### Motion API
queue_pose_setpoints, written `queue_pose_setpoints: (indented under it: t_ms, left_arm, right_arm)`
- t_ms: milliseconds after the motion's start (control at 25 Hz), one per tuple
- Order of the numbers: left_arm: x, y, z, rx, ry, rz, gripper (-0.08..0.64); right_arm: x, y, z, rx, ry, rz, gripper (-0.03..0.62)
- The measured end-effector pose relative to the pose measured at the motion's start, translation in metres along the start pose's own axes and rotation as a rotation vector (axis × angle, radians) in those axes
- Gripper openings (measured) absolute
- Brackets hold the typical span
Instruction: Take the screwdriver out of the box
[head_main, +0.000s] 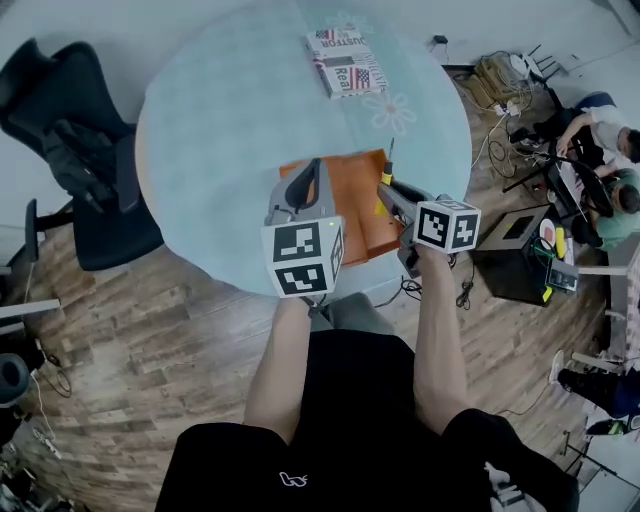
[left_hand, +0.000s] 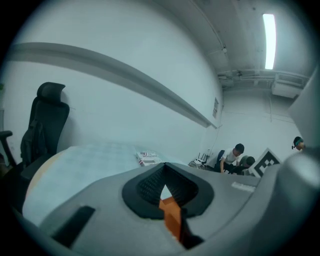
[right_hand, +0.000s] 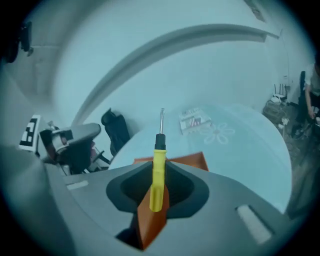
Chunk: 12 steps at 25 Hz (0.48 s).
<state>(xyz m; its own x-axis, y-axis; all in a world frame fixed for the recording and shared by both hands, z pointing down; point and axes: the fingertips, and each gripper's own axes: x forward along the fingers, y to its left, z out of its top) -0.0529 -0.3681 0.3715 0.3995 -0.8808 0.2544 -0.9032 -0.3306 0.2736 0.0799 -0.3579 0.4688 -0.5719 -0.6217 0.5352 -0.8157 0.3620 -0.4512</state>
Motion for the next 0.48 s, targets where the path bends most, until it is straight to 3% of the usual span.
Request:
queue_pose_setpoints:
  t_ms: [160, 280, 480]
  left_arm:
    - [-0.005, -0.020, 0.042, 0.082, -0.070, -0.035, 0.003]
    - [-0.012, -0.038, 0.080, 0.137, -0.143, -0.062, 0.003]
    - [-0.022, -0.056, 0.120, 0.187, -0.242, -0.095, 0.003]
  right_arm:
    - [-0.045, 0.042, 0.080, -0.093, -0.309, 0.148, 0.087]
    - [-0.085, 0.070, 0.128, -0.181, -0.486, 0.192, 0.087]
    - [-0.116, 0.093, 0.163, -0.281, -0.599, 0.188, 0.087]
